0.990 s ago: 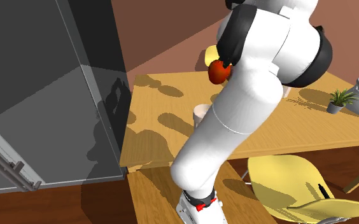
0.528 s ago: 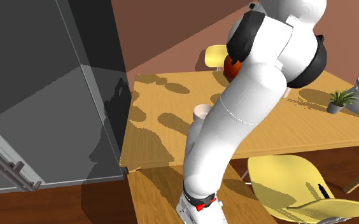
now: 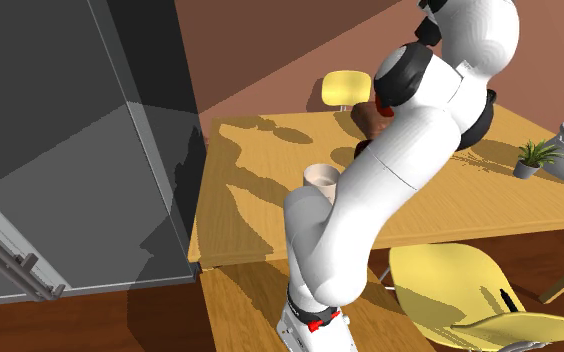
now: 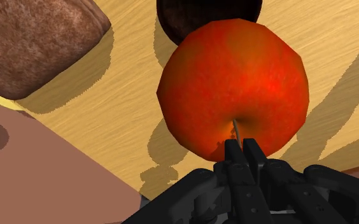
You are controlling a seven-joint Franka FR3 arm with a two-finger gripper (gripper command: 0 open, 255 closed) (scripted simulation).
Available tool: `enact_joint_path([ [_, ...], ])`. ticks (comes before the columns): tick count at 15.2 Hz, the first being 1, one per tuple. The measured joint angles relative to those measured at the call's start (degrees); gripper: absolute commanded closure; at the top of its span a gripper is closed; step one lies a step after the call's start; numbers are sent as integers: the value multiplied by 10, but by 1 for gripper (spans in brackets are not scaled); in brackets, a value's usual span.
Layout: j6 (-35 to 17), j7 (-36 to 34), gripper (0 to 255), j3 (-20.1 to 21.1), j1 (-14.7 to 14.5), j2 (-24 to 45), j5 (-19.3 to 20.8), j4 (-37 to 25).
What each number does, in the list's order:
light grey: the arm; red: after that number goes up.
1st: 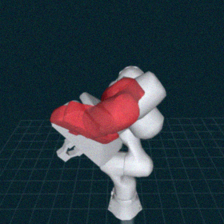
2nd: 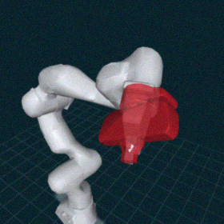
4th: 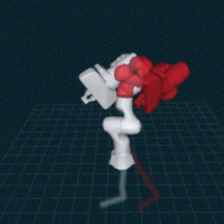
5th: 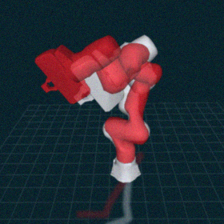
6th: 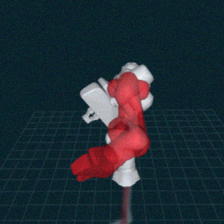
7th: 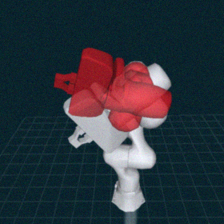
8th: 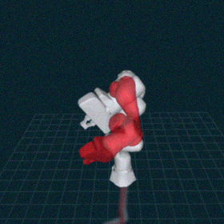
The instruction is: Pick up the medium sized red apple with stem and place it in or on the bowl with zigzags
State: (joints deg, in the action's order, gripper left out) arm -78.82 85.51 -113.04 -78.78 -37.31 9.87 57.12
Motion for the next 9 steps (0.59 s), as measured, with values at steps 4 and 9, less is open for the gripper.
enact_joint_path([
  [4,-36,8,255,6,29,7,-7,54],
  [9,-83,19,255,14,63,16,-14,120],
])
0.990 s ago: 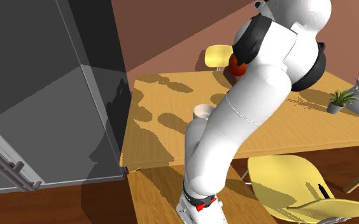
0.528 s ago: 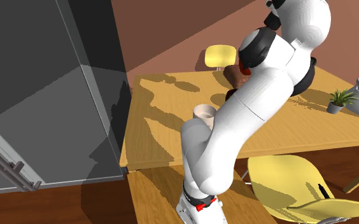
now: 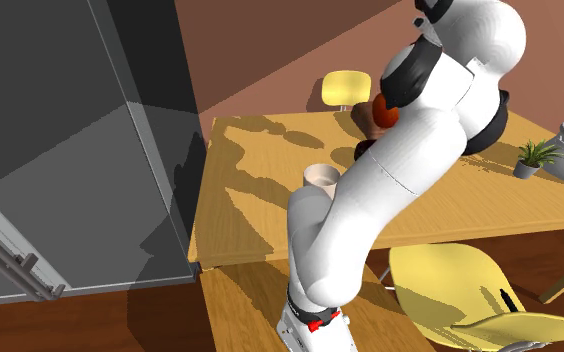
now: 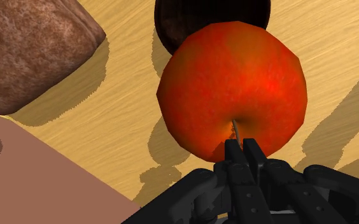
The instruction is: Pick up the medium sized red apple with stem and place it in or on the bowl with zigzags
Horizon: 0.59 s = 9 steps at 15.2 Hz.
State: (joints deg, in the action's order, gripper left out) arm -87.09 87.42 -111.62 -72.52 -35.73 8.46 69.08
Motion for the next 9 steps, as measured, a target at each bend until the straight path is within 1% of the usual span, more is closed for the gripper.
enact_joint_path([
  [5,-41,10,255,6,27,6,-5,57],
  [9,-71,15,255,5,37,4,-3,90],
])
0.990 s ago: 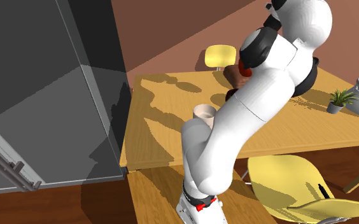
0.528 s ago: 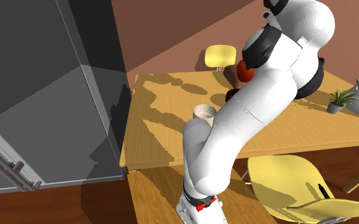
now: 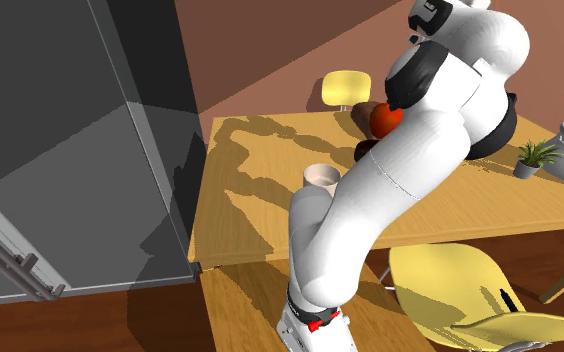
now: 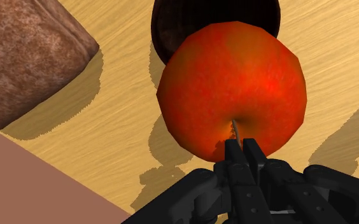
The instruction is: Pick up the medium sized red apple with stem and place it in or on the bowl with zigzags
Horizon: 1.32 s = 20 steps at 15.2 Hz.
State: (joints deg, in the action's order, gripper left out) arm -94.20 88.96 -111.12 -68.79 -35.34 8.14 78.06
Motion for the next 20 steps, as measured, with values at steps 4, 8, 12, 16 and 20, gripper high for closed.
enact_joint_path([
  [4,-31,7,255,0,13,-1,1,36],
  [8,-59,13,255,-2,22,-4,4,67],
  [12,-77,14,255,-4,24,-7,6,84],
  [16,-78,15,255,-5,24,-7,6,85],
  [20,-78,15,0,-4,25,-7,6,85],
])
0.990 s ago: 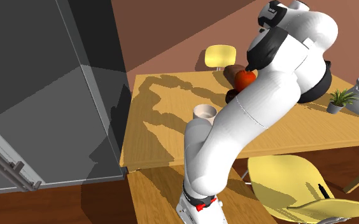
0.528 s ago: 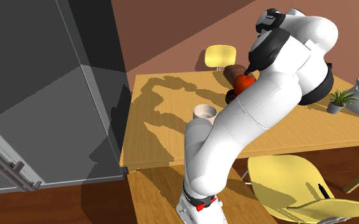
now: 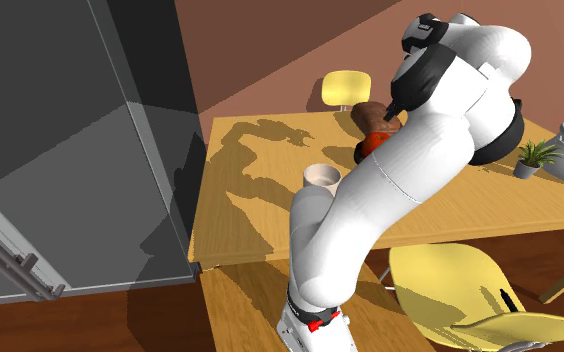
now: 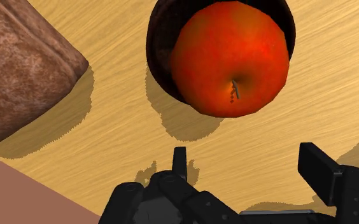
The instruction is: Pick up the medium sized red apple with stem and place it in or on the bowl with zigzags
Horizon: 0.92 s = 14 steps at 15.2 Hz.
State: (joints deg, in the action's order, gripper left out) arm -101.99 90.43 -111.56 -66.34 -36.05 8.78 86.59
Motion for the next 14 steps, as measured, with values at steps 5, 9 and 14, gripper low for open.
enact_joint_path([
  [5,22,1,0,1,-1,2,-2,-23],
  [9,69,3,0,-1,-10,0,-2,-75],
  [14,75,3,0,-2,-12,-1,-1,-82],
])
